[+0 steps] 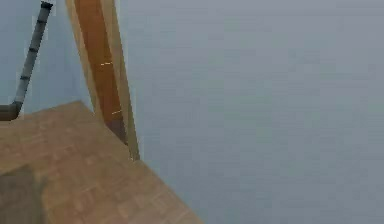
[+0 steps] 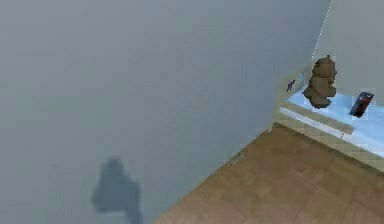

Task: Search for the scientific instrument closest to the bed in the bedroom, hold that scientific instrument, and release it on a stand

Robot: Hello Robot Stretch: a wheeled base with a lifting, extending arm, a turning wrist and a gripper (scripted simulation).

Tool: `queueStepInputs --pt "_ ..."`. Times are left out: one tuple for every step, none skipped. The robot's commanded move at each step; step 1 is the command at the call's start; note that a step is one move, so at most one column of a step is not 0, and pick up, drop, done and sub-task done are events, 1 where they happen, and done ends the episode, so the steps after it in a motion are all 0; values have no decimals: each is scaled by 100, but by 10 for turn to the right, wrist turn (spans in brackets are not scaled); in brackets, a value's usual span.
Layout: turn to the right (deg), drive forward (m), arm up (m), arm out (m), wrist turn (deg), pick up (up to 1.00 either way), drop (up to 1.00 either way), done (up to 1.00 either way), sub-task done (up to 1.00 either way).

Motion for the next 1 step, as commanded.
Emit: queueStepInputs --pt "-390 0 0 0 0 0 0 0 0"
